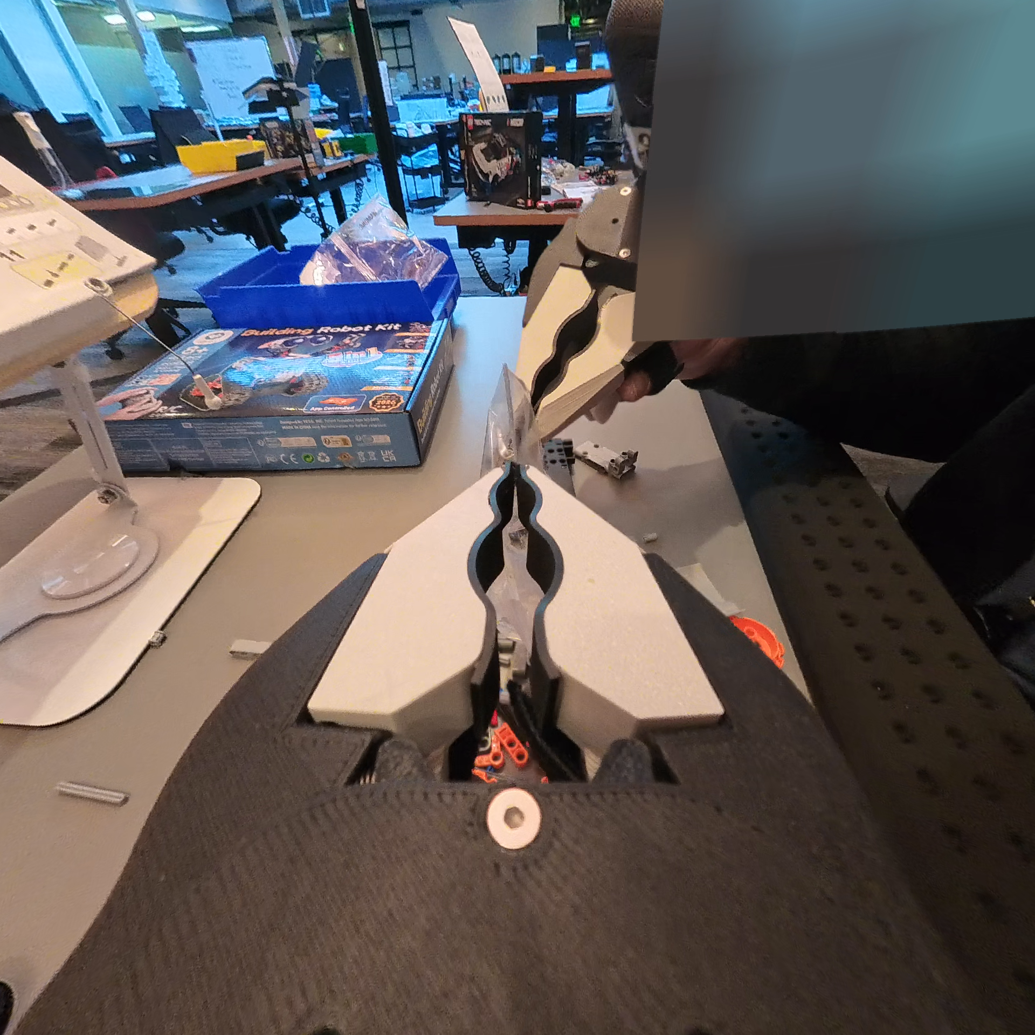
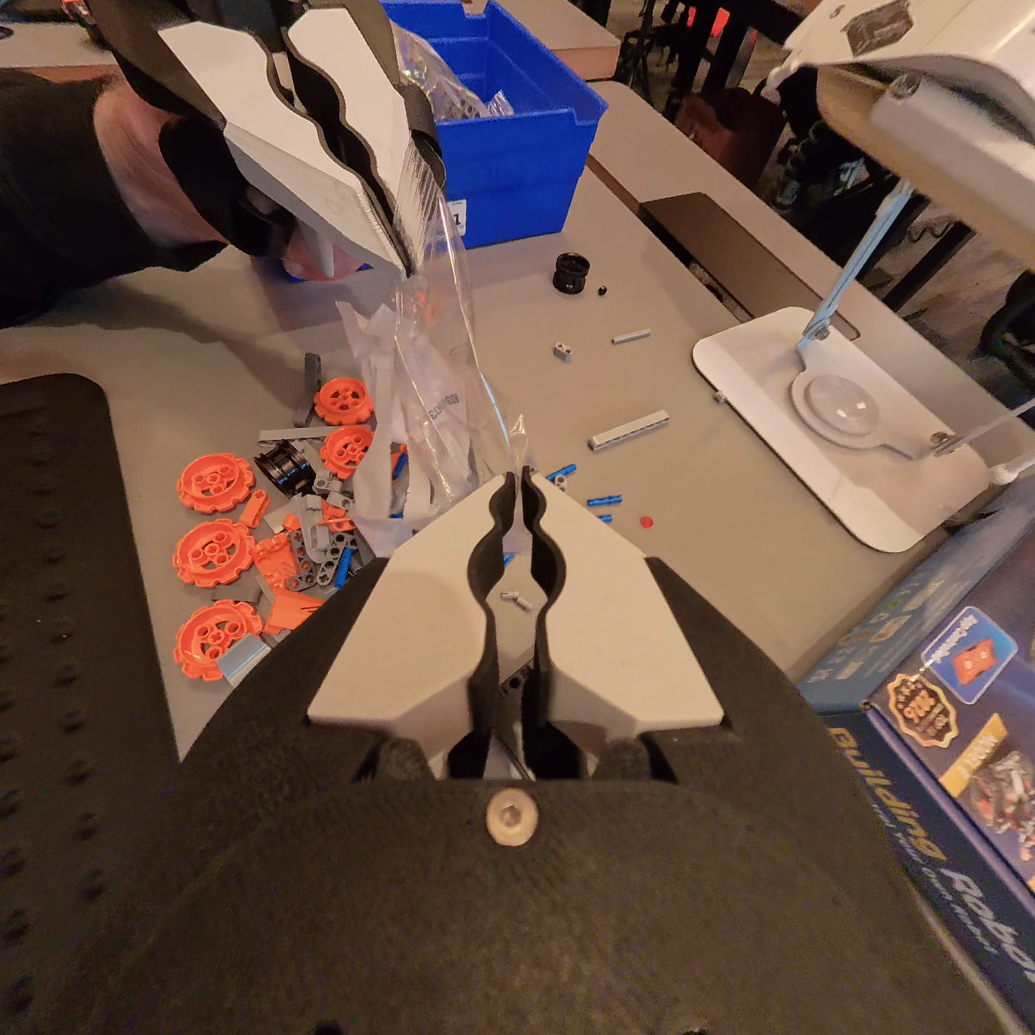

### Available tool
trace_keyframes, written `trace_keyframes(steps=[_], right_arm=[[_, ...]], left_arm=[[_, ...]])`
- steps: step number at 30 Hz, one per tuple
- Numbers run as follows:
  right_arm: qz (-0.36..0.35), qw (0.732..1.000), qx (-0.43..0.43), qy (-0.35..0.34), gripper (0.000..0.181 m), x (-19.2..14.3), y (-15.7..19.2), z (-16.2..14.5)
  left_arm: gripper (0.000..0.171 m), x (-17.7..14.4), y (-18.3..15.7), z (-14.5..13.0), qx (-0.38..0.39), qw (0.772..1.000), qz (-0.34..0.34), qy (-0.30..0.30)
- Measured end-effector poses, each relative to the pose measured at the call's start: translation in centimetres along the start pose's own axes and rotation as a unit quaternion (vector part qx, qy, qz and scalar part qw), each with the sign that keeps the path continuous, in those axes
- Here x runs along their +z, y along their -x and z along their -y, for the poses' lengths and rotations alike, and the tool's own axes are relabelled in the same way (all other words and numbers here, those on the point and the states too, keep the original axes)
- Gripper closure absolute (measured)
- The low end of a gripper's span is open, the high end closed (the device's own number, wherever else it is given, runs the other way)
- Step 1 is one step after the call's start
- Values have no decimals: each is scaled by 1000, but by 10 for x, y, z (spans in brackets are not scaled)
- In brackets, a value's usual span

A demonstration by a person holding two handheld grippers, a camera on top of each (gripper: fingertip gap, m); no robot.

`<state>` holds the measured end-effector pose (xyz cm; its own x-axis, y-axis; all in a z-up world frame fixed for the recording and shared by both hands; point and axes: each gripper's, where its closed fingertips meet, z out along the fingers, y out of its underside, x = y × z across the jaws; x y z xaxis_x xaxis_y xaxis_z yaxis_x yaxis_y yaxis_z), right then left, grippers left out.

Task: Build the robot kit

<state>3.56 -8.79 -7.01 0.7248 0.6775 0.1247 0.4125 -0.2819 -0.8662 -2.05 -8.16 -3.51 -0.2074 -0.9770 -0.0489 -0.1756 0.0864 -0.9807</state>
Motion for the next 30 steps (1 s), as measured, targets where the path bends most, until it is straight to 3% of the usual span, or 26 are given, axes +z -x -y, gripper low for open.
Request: trace_keyframes(steps=[9,13,15,17,23,30], right_arm=[[-25,999,-33,-18,179,-10,-9,27],[-28,998,-48,-36,149,-13,-11,39],[-5,998,-49,-39,146,-14,-5,45],[11,997,-62,-38,147,-10,0,48],[49,997,-63,-7,180,3,8,38],[33,998,-51,-17,181,-9,-2,41]], left_arm=[[171,-8,4,21,11,999,25,-30],[171,-11,1,27,16,999,19,-36],[171,-10,-2,28,21,999,15,-36],[171,-8,-7,28,24,999,3,-36],[171,-2,-9,24,34,999,2,-27],[169,0,-9,26,25,999,4,-35]])
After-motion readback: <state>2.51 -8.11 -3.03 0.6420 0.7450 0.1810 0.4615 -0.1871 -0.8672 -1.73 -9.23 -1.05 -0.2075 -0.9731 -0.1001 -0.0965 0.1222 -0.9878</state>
